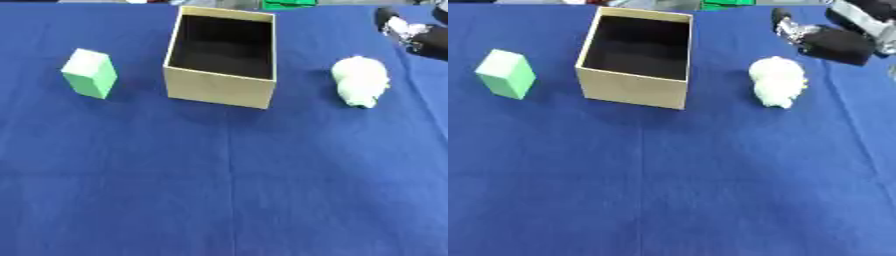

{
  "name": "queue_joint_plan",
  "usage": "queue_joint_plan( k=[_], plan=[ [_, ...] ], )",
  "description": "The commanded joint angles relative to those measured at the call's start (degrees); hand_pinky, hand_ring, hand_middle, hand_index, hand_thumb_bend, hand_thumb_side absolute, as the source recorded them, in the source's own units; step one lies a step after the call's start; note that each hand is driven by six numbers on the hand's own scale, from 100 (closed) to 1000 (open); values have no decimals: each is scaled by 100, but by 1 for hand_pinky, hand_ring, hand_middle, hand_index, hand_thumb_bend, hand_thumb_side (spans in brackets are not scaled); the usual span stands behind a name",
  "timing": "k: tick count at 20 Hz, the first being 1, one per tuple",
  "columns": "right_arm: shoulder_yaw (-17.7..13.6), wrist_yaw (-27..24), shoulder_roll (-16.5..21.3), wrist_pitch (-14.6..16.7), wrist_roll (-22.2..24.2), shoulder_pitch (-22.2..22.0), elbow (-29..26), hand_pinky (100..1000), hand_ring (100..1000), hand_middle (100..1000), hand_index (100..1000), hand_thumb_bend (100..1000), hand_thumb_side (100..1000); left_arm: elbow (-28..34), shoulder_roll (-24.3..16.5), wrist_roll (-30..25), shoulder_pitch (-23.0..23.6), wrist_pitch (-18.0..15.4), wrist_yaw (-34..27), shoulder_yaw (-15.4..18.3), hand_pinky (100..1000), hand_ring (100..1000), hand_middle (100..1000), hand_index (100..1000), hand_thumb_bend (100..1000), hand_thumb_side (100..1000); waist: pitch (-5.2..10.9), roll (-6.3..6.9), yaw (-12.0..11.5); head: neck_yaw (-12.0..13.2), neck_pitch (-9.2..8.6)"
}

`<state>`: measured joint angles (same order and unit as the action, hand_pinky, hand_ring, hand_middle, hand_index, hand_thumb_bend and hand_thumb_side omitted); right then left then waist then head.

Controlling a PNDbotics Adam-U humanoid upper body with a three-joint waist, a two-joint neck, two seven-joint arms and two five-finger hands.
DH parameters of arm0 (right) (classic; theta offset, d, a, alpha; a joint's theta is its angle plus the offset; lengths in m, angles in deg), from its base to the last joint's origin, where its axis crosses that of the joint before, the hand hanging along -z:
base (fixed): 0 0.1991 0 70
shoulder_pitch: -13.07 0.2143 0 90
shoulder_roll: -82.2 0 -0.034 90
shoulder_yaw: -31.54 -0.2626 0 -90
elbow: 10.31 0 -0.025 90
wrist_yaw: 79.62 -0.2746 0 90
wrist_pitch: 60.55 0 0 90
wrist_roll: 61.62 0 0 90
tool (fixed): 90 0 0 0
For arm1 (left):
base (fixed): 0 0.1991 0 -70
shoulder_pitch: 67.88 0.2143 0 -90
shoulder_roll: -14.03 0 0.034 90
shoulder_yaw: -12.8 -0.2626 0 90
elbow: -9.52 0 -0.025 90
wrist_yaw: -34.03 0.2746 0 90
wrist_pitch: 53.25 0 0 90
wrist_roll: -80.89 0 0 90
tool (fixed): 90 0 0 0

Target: Pick up objects on the table and place them in the box.

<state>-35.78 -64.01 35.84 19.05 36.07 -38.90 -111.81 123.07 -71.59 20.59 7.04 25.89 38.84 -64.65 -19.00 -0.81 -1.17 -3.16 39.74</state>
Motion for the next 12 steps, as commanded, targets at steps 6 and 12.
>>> queue_joint_plan(
  k=[6,12],
  plan=[
    [-139,658,40,609,588,105,630,967,1000,962,1000,100,1000,104,-92,-1,-21,17,-11,1,779,674,645,797,275,993,106,29,31,2,-14],
    [-146,690,29,776,1085,64,809,991,1000,970,1000,100,1000,104,-87,-5,-20,30,-16,1,780,674,641,796,271,992,103,35,48,9,-25]
  ],
)
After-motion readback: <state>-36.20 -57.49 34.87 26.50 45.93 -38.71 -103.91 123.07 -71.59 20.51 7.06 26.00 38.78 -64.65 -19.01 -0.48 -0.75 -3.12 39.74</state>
